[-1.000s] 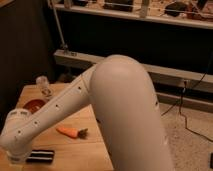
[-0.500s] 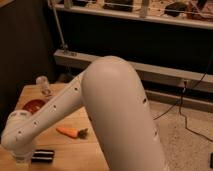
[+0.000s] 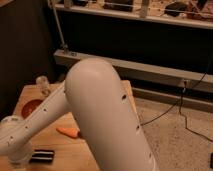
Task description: Place the eraser on the white sponge
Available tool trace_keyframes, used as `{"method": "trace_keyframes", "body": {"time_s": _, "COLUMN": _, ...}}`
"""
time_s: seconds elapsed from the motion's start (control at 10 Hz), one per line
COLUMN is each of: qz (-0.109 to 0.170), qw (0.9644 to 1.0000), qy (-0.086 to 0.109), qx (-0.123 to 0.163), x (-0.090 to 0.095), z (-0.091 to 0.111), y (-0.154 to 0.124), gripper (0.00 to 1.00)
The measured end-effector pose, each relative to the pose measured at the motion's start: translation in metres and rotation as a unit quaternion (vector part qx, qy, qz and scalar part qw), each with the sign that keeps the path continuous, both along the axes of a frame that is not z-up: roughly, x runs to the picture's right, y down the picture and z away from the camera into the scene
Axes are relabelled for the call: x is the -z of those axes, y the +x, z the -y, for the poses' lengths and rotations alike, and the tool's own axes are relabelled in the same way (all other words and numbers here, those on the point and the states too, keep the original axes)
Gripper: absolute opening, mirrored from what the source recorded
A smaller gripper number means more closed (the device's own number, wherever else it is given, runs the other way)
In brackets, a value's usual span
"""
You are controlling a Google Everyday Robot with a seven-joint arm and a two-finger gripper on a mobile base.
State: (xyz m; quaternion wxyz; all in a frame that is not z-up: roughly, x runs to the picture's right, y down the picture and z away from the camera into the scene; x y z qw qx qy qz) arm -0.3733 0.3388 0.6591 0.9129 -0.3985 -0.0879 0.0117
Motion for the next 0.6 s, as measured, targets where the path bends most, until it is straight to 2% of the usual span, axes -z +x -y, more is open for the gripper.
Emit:
{"method": "trace_keyframes", "body": {"time_s": 0.2, "qz": -0.024, "qw": 0.9995, "qy": 0.016, "qx": 0.011, "x": -0.013, "z": 0.006, "y": 0.003, "gripper": 0.65}}
{"method": "trace_keyframes", "body": {"time_s": 0.4, "qz": -0.064, "qw": 0.9965, "qy": 0.049, "qx": 0.022, "x": -0.025, "z": 0.02, "y": 0.012, "gripper": 0.65}}
{"method": "trace_keyframes", "body": {"time_s": 0.5, "qz": -0.084, "qw": 0.9939, "qy": 0.064, "qx": 0.032, "x": -0.027, "z": 0.022, "y": 0.011, "gripper": 0.65}}
{"method": "trace_keyframes", "body": {"time_s": 0.6, "qz": -0.094, "qw": 0.9925, "qy": 0.069, "qx": 0.036, "x": -0.027, "z": 0.021, "y": 0.009, "gripper": 0.65}}
